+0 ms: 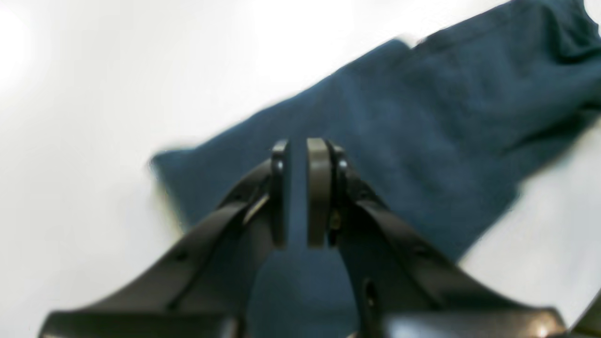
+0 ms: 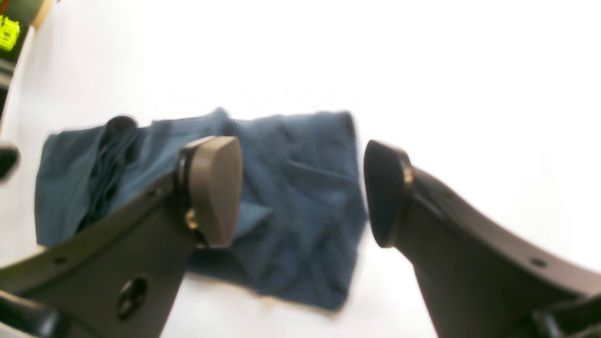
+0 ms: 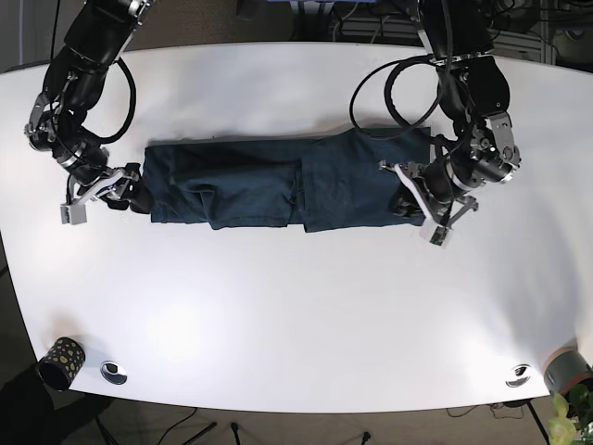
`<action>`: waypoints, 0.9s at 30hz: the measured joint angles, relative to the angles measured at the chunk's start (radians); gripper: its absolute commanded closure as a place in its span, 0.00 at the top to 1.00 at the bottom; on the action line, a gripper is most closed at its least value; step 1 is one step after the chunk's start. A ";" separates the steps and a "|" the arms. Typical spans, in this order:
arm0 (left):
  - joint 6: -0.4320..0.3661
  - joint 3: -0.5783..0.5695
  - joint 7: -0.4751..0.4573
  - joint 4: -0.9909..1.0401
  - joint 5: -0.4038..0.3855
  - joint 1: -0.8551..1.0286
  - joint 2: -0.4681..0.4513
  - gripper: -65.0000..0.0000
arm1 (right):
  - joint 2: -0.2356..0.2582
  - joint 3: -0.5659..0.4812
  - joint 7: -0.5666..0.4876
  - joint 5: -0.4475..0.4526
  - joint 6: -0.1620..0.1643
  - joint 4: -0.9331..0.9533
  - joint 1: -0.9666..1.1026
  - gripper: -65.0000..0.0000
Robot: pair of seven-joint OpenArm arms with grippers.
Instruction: Fold the T-shirt properly
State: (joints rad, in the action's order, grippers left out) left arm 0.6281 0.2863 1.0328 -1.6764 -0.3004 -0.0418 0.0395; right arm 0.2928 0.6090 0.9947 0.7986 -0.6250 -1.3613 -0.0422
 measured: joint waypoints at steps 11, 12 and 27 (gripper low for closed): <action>0.002 0.032 -0.008 0.146 -0.003 0.019 -0.064 0.06 | 0.014 -0.002 0.004 0.044 0.000 0.145 0.000 0.62; 0.002 0.029 -0.009 0.153 -0.006 0.020 -0.069 0.06 | 0.008 -0.002 0.000 0.044 0.000 0.145 0.000 0.62; 0.002 0.028 -0.016 0.178 -0.016 0.016 -0.099 0.06 | -0.072 -0.105 -0.015 0.056 -0.003 0.146 -0.003 0.60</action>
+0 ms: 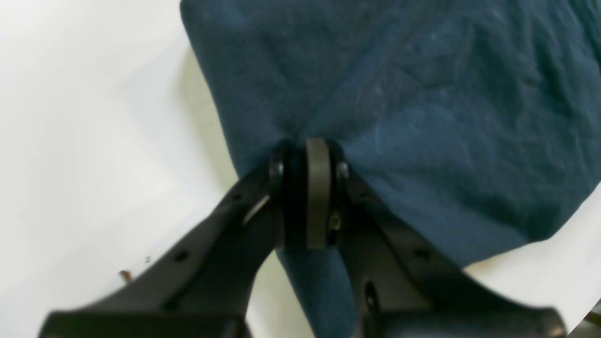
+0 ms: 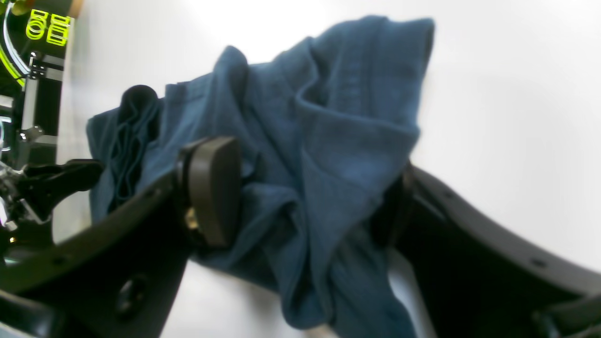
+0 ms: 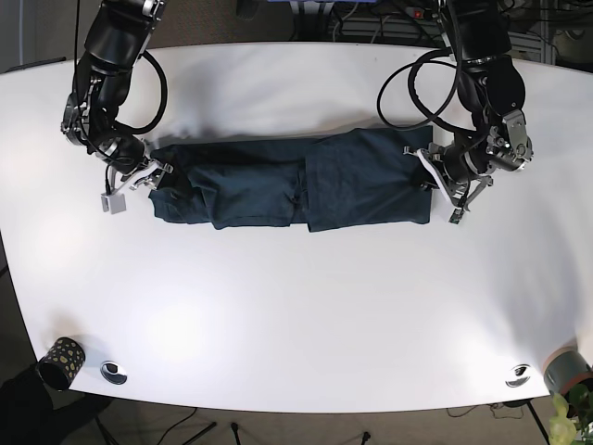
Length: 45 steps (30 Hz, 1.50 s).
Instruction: Fold the T-shirt properly
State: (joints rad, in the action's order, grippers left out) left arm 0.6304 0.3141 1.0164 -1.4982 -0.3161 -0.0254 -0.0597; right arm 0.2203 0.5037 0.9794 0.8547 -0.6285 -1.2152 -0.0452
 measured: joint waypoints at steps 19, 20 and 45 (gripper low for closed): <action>-0.031 0.001 -0.077 0.093 -0.027 -0.026 -0.002 0.06 | -0.008 0.002 -0.032 -0.183 0.014 -0.206 0.055 0.00; -0.031 0.001 -0.091 0.100 -0.026 -0.027 0.000 0.06 | -0.007 0.002 -0.033 -0.187 0.014 -0.267 0.070 0.00; -0.045 -0.196 -0.274 0.227 -0.026 -0.035 0.143 0.06 | -0.096 -0.248 0.076 -0.148 0.011 -0.753 0.142 0.00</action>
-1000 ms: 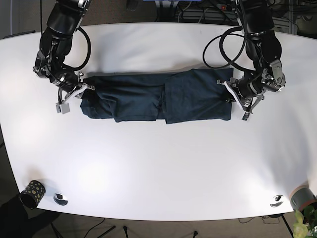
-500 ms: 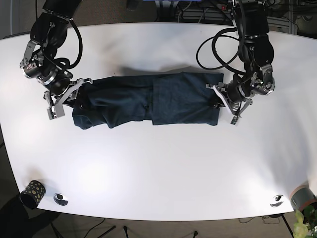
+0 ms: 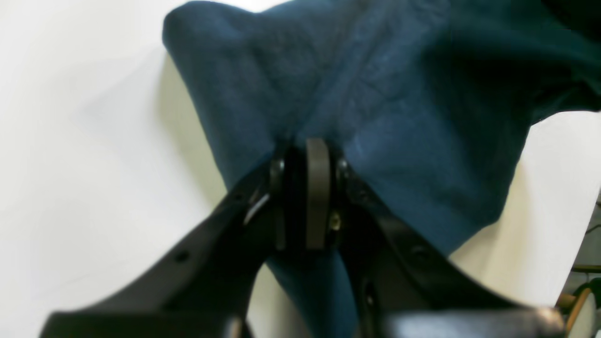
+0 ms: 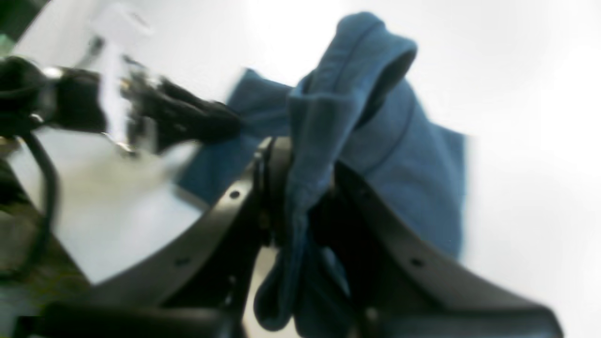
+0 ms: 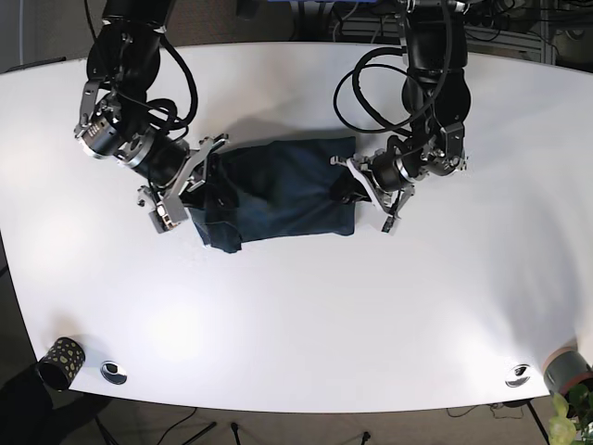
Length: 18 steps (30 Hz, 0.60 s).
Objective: Fold the T-shirt properly
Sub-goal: 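Fold both ends of the strip inward toward each other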
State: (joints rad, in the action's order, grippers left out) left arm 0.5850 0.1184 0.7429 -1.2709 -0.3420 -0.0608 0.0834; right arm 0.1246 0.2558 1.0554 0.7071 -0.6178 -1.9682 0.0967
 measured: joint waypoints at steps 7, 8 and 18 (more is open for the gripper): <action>0.000 -0.001 0.000 0.002 0.000 0.000 0.005 0.06 | -0.102 -0.093 -0.010 -0.082 -0.011 0.093 -0.037 0.00; 0.000 -0.001 0.000 0.002 0.000 0.000 0.005 0.06 | -0.110 -0.103 -0.005 -0.107 -0.011 0.112 -0.045 0.00; 0.000 -0.001 0.000 0.002 -0.001 0.001 0.005 0.06 | -0.137 -0.249 -0.122 -0.134 -0.012 0.224 -0.097 0.00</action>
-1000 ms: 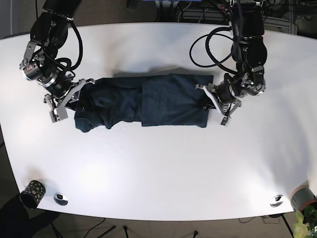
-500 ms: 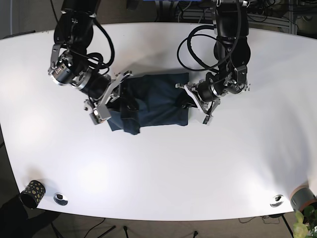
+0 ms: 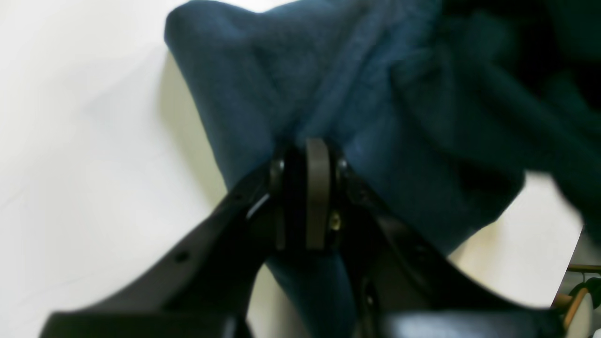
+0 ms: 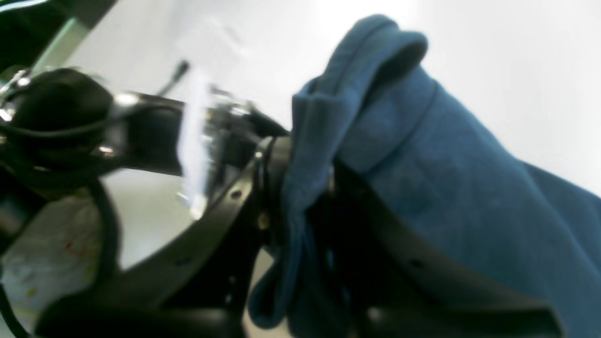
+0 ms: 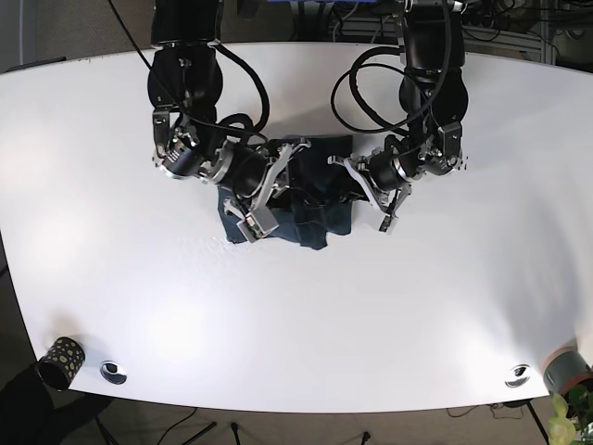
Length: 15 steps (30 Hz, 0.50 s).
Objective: Fold the T-shirt properly
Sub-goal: 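Fold both ends of the strip inward toward each other, then press and square the folded bundle with both grippers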
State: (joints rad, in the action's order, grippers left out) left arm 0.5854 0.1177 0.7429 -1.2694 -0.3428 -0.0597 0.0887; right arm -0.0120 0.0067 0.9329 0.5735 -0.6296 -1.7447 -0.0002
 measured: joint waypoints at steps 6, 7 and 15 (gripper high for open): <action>0.000 0.000 0.000 0.000 0.000 0.001 0.000 0.06 | -0.005 -0.029 0.000 -0.017 0.011 0.125 -0.040 0.27; 0.000 0.000 0.000 -0.002 -0.001 0.001 0.000 0.06 | -0.004 -0.027 0.002 -0.018 0.016 0.139 -0.045 0.34; 0.000 0.000 0.000 -0.004 0.000 0.001 0.000 0.06 | 0.000 -0.026 -0.005 -0.018 0.016 0.141 -0.059 0.56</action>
State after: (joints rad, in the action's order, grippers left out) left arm 0.5858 0.1177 0.7433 -1.2732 -0.3428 -0.0586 0.0891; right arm -0.0116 -0.0189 0.9279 0.5560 -0.6136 -1.6039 -0.0593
